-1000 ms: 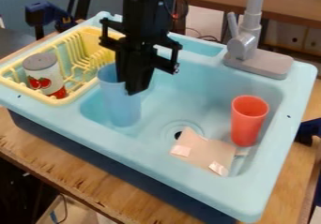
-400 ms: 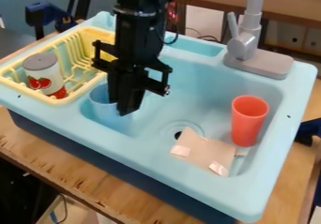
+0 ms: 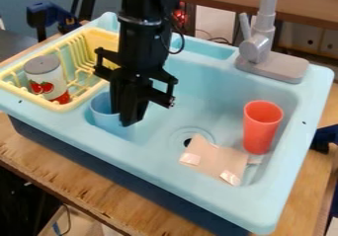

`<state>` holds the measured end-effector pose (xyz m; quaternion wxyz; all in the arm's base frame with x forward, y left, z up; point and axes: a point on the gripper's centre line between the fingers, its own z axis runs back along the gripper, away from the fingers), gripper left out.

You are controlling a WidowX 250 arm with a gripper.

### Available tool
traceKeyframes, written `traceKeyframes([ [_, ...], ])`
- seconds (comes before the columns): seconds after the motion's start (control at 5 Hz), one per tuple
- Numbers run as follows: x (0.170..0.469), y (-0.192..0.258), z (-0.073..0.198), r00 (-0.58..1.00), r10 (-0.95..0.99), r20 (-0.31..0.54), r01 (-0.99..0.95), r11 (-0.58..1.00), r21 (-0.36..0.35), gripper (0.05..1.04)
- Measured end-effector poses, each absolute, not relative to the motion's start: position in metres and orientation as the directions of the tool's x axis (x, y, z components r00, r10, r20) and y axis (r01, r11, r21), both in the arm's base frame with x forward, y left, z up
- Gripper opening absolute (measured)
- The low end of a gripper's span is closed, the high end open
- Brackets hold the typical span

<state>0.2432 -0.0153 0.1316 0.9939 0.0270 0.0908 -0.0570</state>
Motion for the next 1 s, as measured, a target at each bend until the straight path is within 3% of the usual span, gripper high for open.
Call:
traceKeyframes([
  [0.2, 0.243, -0.016, 0.132, 0.976, -0.108, -0.187, 0.117, 0.992, 0.04, 0.345],
  [0.4, 0.249, -0.02, 0.145, 0.983, -0.115, -0.146, 0.121, 0.992, 0.036, 0.636],
  [0.6, 0.259, -0.039, 0.176, 0.985, -0.17, -0.037, 0.172, 0.983, 0.063, 0.921],
  [0.8, 0.257, -0.057, 0.199, 0.973, -0.225, 0.046, 0.222, 0.973, 0.061, 1.007],
  [1.0, 0.245, -0.078, 0.219, 0.942, -0.318, 0.105, 0.314, 0.948, 0.059, 1.002],
])
